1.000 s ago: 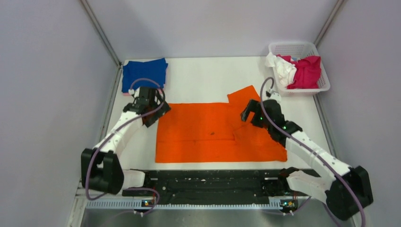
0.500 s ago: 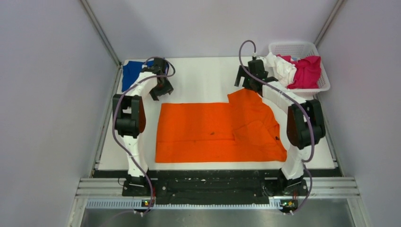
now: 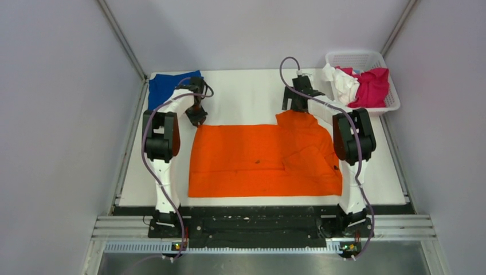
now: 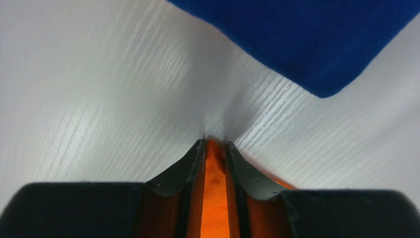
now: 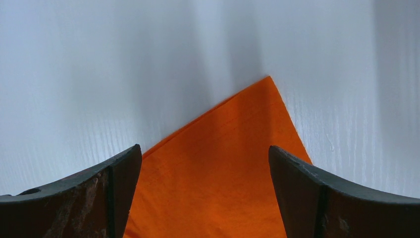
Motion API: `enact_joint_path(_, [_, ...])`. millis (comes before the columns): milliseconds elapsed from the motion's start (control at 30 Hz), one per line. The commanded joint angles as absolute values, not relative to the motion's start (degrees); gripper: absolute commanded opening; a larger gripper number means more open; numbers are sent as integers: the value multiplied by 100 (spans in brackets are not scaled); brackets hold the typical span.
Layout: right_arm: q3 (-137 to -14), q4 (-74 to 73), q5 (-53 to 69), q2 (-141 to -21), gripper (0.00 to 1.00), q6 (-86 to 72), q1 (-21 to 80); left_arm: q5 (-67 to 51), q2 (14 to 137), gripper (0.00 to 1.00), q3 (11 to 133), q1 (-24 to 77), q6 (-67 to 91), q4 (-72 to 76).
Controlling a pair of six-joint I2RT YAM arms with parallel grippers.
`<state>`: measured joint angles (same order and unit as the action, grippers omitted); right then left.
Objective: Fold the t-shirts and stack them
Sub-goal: Grab the side of the flattened tshirt furthest away from the robot with both arms
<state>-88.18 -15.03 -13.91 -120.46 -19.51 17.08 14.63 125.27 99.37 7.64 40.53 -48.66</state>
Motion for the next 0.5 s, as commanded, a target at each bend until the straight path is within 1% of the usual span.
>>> enact_joint_path(0, [-8767,-1314,-1575,-12069,96,-1912,1698,1277,12582,22,9602,776,4089,-4885])
enact_joint_path(33, [-8681,-1266,-1594,-12066,96,-1916,1703,1193,12453,20,9428,786,4068,-4792])
enact_joint_path(67, [-8623,-1272,-1619,-12067,96,-1929,1705,1127,12362,9,9272,790,4029,-4701])
enact_joint_path(100, [-8573,-1262,-1650,-12060,96,-1953,1701,1092,12270,0,9086,798,3996,-4621])
enact_joint_path(200, [-8407,-1137,-1659,-12052,93,-2031,1709,1189,12002,0,8867,800,3911,-4482])
enact_joint_path(300, [-8314,-996,-1691,-12079,86,-2076,1743,1269,11808,0,8874,804,3845,-4436])
enact_joint_path(467, [-8529,-1039,-2009,-12087,87,-2207,1771,1260,11582,0,8894,826,3765,-4369])
